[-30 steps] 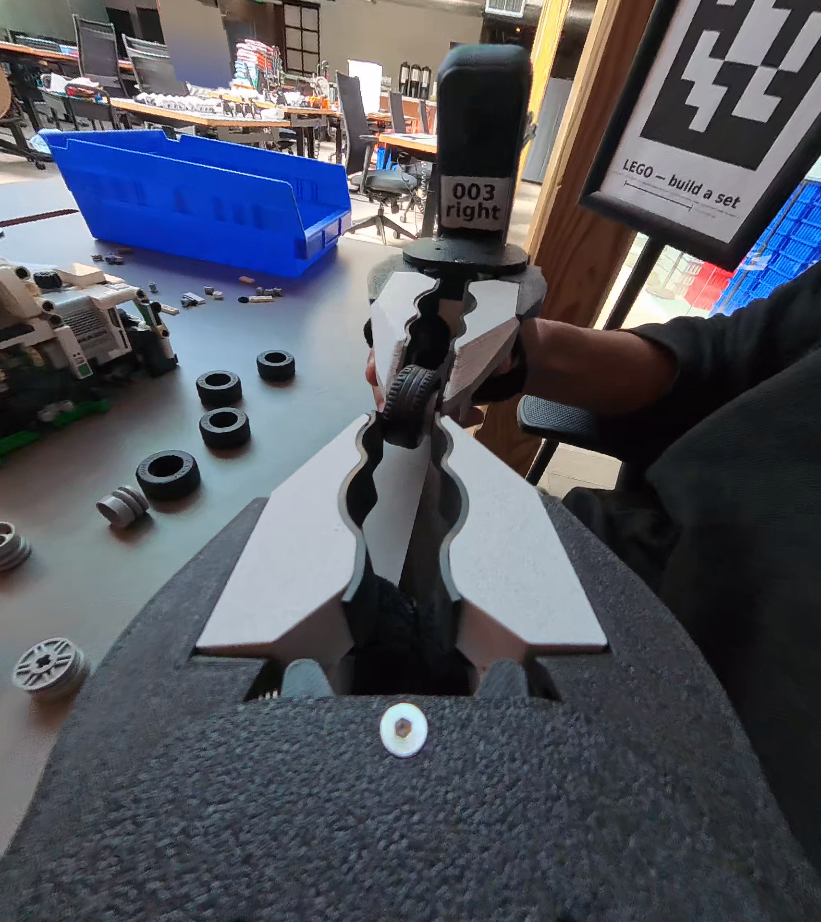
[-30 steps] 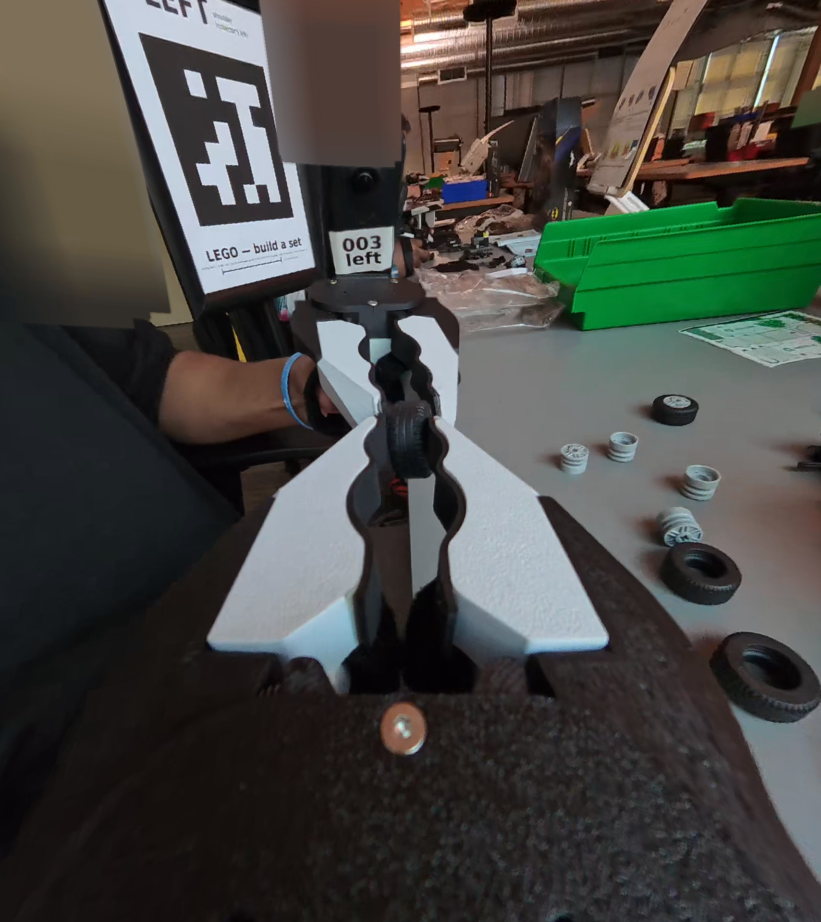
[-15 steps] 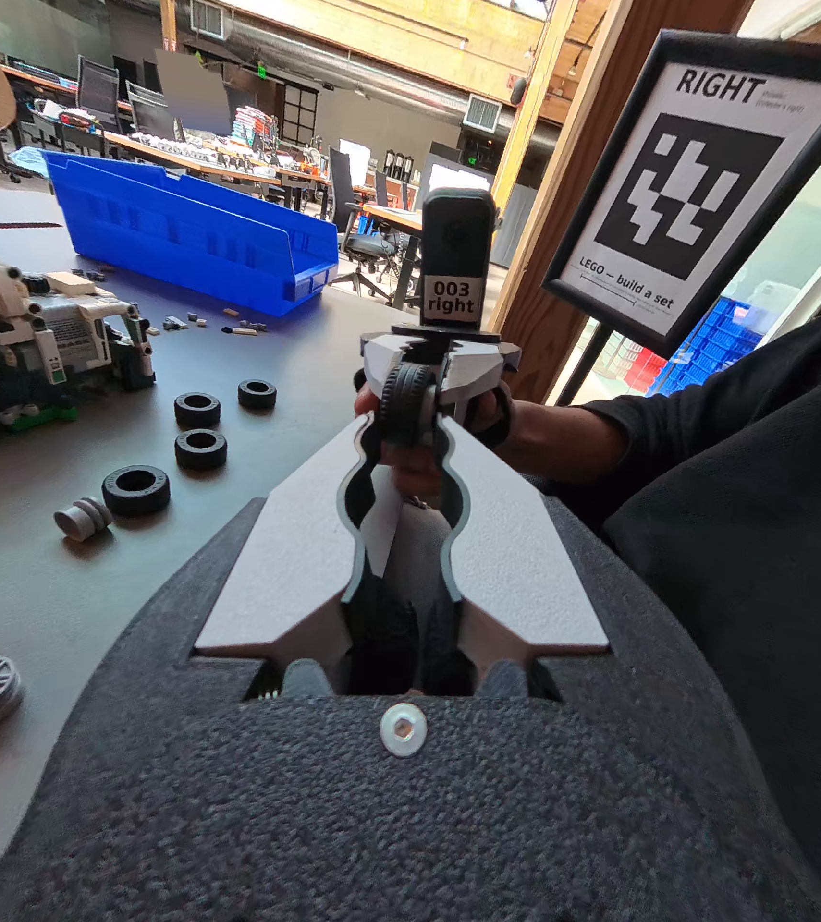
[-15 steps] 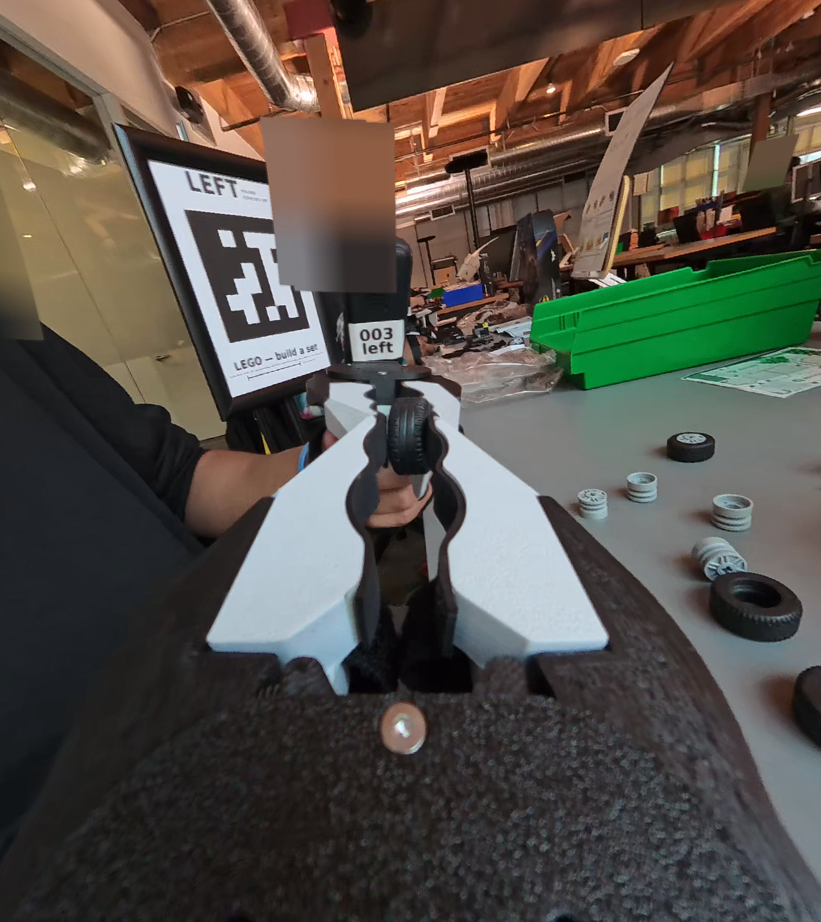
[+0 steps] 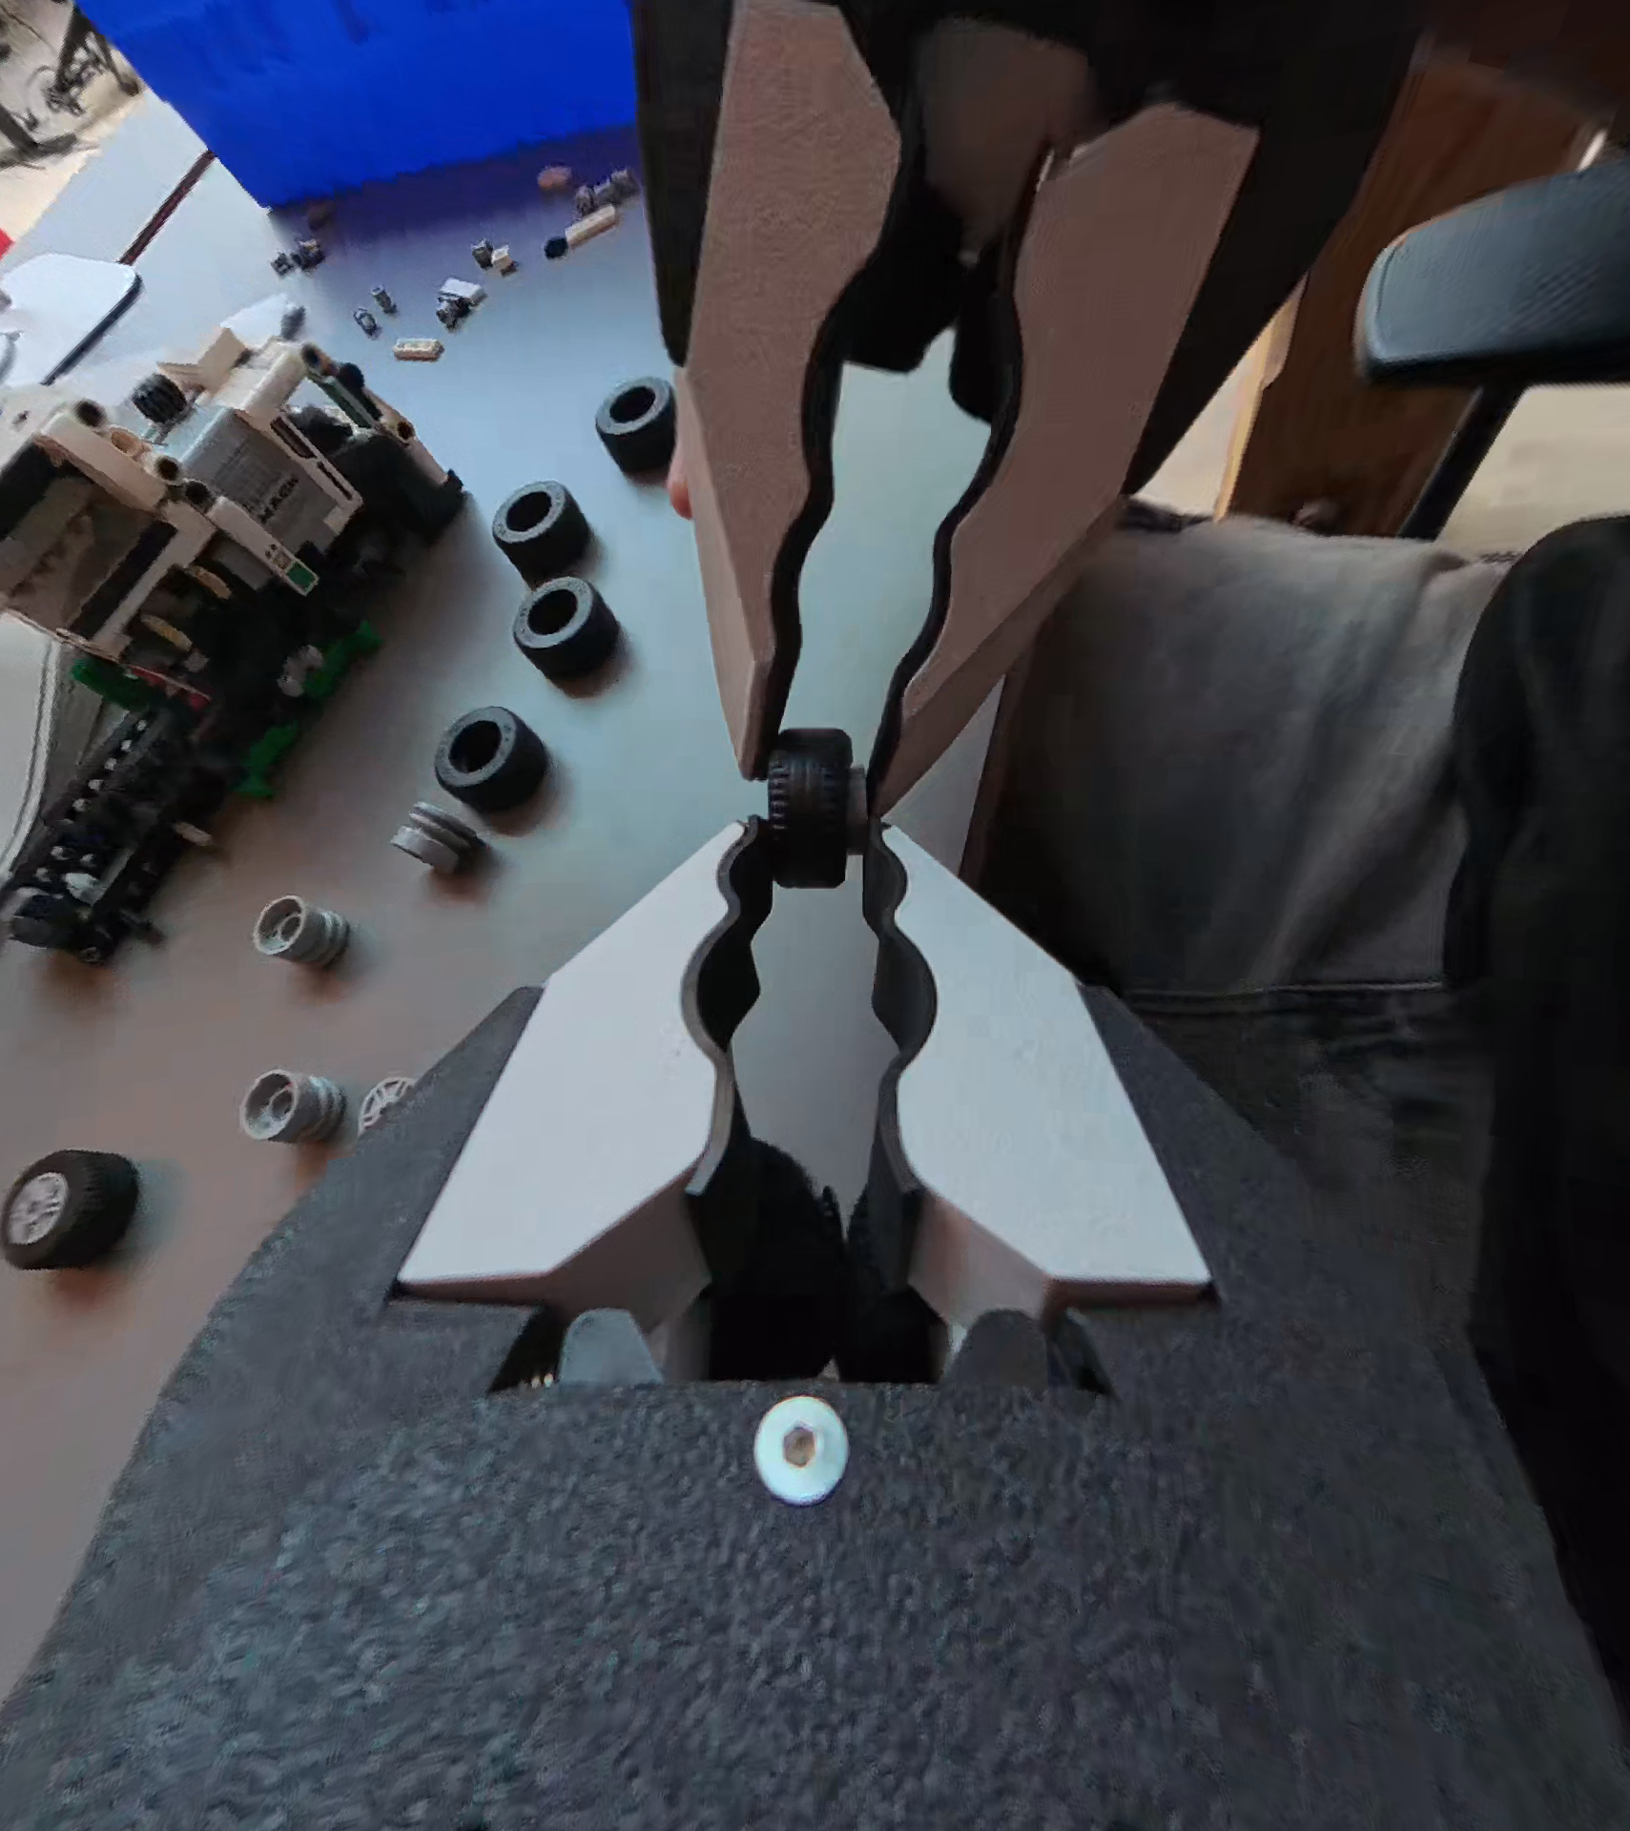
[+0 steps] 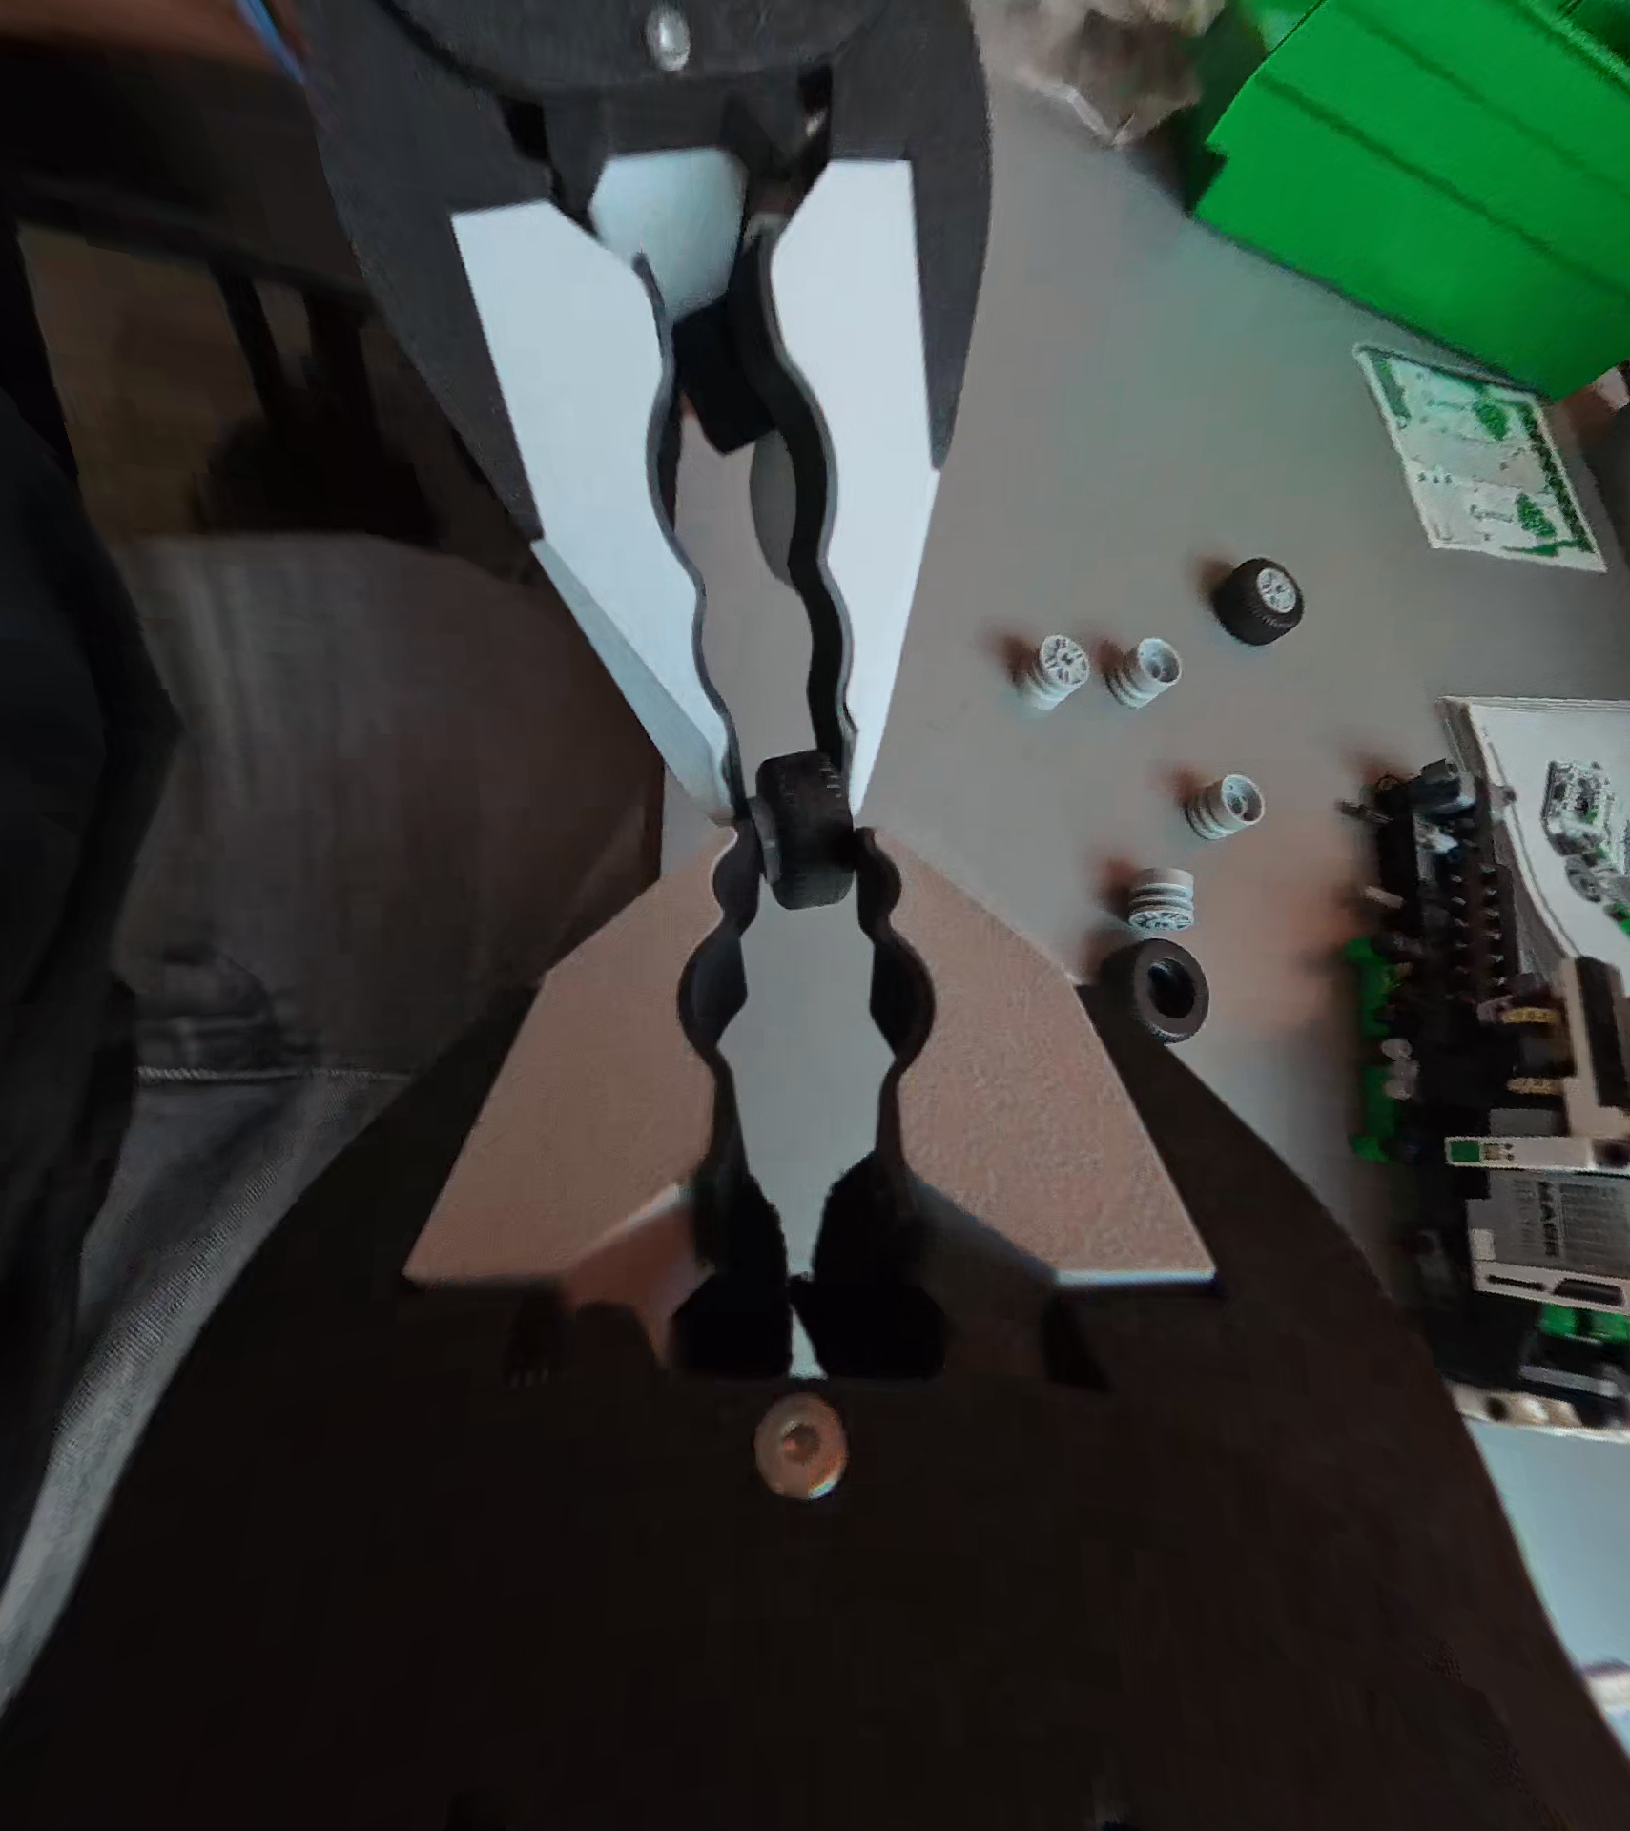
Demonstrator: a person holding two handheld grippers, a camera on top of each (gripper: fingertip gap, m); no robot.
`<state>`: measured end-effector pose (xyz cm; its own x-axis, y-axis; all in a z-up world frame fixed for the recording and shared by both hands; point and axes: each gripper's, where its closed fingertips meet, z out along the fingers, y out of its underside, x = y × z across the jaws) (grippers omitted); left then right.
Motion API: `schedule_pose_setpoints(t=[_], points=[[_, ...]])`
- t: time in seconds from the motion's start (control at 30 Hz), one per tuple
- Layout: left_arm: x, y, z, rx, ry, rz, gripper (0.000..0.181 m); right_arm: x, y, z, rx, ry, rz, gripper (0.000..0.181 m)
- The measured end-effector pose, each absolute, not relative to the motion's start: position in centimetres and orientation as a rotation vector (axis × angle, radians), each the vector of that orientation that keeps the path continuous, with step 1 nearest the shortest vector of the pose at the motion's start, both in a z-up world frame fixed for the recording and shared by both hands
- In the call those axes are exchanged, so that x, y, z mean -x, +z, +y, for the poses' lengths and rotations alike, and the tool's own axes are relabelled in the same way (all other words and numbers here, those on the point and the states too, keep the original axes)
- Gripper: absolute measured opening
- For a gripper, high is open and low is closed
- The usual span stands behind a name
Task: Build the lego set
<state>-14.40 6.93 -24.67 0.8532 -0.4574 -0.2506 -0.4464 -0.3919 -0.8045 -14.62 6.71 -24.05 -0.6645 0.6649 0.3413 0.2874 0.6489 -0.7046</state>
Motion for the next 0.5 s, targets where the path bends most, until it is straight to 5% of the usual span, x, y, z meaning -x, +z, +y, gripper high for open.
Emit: schedule_pose_setpoints(t=[0.33, 0.5], points=[[14.7, -24.6, 6.9, 1.954, 0.414, 0.89, 0.016, 14.8, -25.0, 7.0, 0.536, 0.366, -2.458, 0.016], [15.1, -23.1, 7.1, 1.929, 0.291, 0.743, 0.015, 15.4, -23.1, 7.2, 0.435, 0.33, -2.25, 0.014]])
